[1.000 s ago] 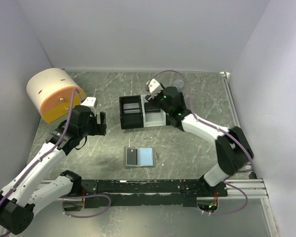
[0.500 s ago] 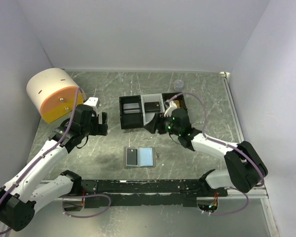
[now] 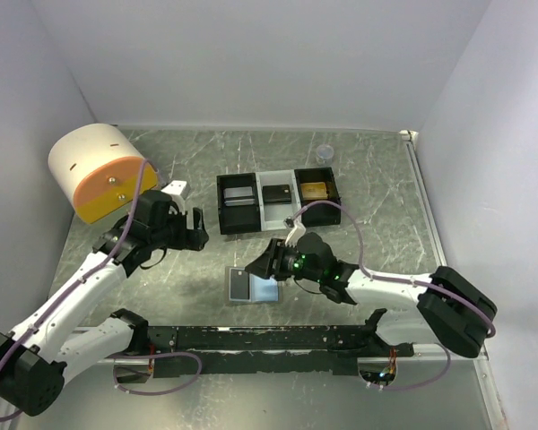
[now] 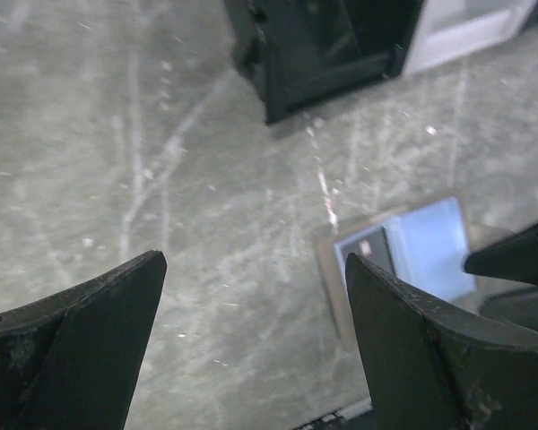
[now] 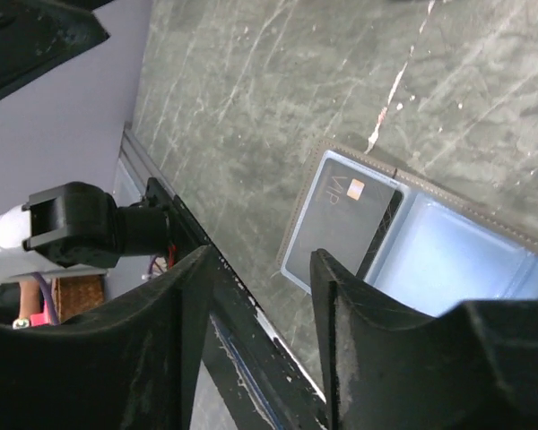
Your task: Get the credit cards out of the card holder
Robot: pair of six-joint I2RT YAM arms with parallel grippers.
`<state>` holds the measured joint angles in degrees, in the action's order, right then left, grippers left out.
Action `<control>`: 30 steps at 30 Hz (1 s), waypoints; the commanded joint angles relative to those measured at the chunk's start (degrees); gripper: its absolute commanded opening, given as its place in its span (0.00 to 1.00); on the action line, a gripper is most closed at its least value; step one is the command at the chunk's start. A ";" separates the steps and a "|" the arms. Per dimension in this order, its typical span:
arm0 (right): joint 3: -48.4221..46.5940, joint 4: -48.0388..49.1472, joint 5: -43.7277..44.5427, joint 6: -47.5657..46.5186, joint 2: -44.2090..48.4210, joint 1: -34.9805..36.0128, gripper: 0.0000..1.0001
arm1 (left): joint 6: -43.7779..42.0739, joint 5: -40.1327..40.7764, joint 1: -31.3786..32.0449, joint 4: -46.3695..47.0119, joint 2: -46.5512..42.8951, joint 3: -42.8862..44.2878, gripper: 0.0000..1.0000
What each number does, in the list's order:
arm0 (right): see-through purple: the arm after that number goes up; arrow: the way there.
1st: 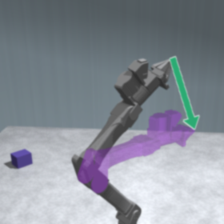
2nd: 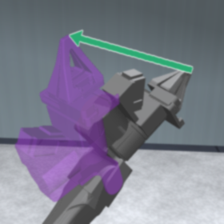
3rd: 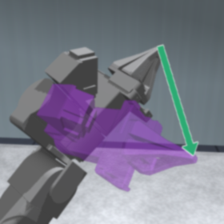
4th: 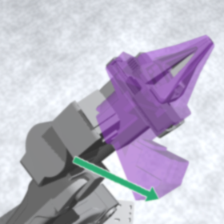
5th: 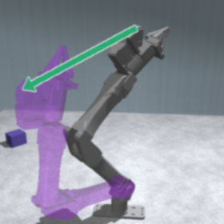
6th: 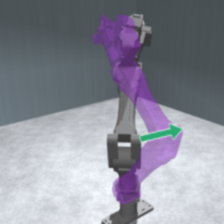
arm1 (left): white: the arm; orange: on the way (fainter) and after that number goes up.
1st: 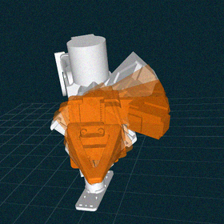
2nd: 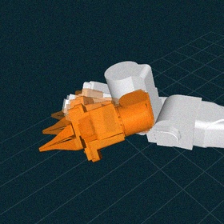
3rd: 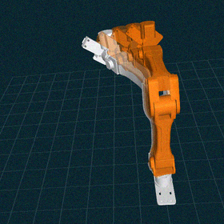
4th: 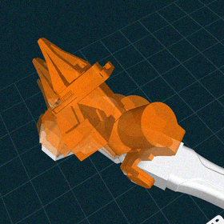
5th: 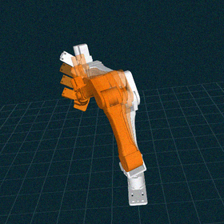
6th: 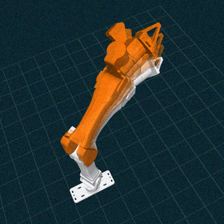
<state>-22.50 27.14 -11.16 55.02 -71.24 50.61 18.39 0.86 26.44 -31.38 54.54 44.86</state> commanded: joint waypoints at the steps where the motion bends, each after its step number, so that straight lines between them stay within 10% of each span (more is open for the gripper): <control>1: 1.29 2.01 7.88 5.88 -2.14 3.43 0.44 | 6.20 -15.84 -0.27 5.86 -0.20 -4.57 0.90; 30: 3.60 6.02 9.99 9.07 -15.68 6.17 0.36 | 20.21 -20.30 13.80 21.60 5.86 -16.46 0.54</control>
<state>-21.12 33.39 -4.69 63.44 -87.24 56.58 38.02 -20.14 38.79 -13.26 58.76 29.04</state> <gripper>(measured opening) 0.366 0.565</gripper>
